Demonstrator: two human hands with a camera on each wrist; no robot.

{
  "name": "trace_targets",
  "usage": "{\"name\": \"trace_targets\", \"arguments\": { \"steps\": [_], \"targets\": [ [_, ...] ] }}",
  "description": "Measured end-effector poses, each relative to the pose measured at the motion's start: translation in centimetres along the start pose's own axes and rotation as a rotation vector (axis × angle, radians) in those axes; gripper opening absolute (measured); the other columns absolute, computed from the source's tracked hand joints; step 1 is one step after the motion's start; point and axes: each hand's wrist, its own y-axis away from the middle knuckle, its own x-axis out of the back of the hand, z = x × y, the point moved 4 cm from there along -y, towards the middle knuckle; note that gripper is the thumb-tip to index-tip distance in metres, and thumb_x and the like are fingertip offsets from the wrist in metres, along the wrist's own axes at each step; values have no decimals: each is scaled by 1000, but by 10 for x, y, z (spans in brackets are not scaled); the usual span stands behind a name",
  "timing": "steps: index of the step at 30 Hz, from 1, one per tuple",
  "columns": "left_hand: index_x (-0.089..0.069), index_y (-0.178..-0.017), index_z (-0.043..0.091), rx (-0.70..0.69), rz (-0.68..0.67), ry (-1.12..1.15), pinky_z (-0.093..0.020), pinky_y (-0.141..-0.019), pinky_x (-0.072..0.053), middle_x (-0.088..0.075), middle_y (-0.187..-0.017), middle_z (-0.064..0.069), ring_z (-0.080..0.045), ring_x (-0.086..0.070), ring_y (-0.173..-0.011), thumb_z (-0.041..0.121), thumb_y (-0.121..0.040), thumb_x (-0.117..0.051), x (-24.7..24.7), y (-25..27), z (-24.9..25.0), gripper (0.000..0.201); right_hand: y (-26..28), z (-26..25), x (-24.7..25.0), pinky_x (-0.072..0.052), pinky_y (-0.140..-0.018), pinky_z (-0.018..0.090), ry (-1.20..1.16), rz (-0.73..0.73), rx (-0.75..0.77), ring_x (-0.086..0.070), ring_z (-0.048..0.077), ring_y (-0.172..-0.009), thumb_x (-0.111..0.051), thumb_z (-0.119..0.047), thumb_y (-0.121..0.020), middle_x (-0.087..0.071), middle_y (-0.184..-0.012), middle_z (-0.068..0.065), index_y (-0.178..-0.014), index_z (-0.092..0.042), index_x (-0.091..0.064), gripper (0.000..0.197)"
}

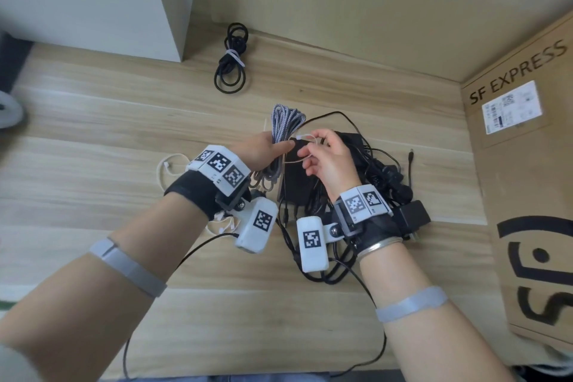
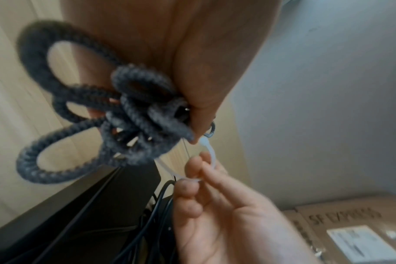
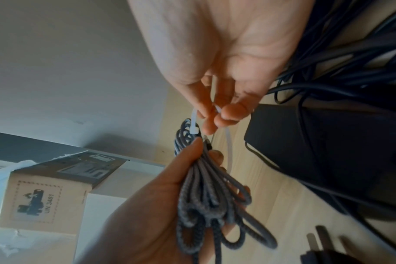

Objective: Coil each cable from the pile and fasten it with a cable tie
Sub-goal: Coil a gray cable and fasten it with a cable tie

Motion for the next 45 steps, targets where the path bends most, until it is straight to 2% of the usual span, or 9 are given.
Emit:
{"name": "trace_targets", "arguments": {
  "steps": [5,9,16,20,24,27,32,39,45],
  "targets": [
    [-52,-109,2,13,51,-223,-36,-76,-43,-60,-102,-18,-35,-57,-96,40,-93,-46,-17,-10,2,42,7,-15,7,-43,-50,19,241,-7,205,-52,5,-57,-56,-2,-88,-65,-72,-2,-83,-19,-61,19],
    [-44,-127,3,26,59,-448,-39,-97,-33,-48,-128,-20,-33,-44,-119,45,-94,-36,-34,-18,4,54,11,-23,6,-47,-63,22,426,19,327,-53,5,-63,-64,-9,-82,-60,-68,-10,-71,-27,-60,21],
    [-26,-144,12,22,38,-271,-40,-108,-22,-26,-146,-24,-35,-24,-137,41,-96,-35,-37,-6,11,56,8,-16,10,-46,-52,21,533,20,315,-49,11,-52,-60,-24,-89,-62,-67,-7,-75,-14,-54,19],
    [-12,-147,30,-98,13,-184,-44,-108,-29,-41,-131,-22,-38,-35,-127,27,-94,-42,-28,-9,5,62,8,-7,11,-39,-49,5,575,26,291,-53,11,-52,-55,-19,-92,-61,-63,-3,-80,-7,-53,17],
    [-5,-147,34,-279,3,-216,-39,-74,-49,-56,-81,-12,-26,-56,-71,-3,-91,-38,-16,-1,11,75,5,-3,10,-46,-52,9,562,32,255,-60,10,-57,-48,-16,-95,-67,-76,-6,-82,-3,-52,19],
    [-15,-142,33,-306,89,-237,-39,-71,-54,-65,-84,-8,-24,-64,-74,-8,-87,-41,-6,1,10,73,4,-3,10,-50,-56,12,555,21,238,-62,11,-62,-43,-17,-97,-69,-82,-2,-86,-5,-53,18],
    [-53,-98,8,-327,110,-196,-37,-74,-50,-67,-84,-9,-31,-62,-80,11,-90,-52,-5,-4,2,8,7,-3,9,-54,-62,17,570,-1,277,-62,15,-69,-37,-18,-99,-67,-81,0,-90,-17,-47,14],
    [-63,-92,0,-392,180,-175,-21,-64,-32,-67,-92,-13,-20,-54,-78,9,-88,-58,-4,-5,3,11,8,-2,5,-58,-68,26,582,-53,303,-60,5,-65,-39,-21,-99,-62,-78,-2,-88,-12,-46,16],
    [-63,-93,1,-380,175,-180,-28,-72,-40,-67,-94,-15,-24,-57,-80,12,-87,-60,-3,-9,3,13,10,-1,2,-58,-66,22,592,-72,323,-56,13,-68,-40,-18,-99,-61,-82,10,-86,-13,-47,16]
  ]
}}
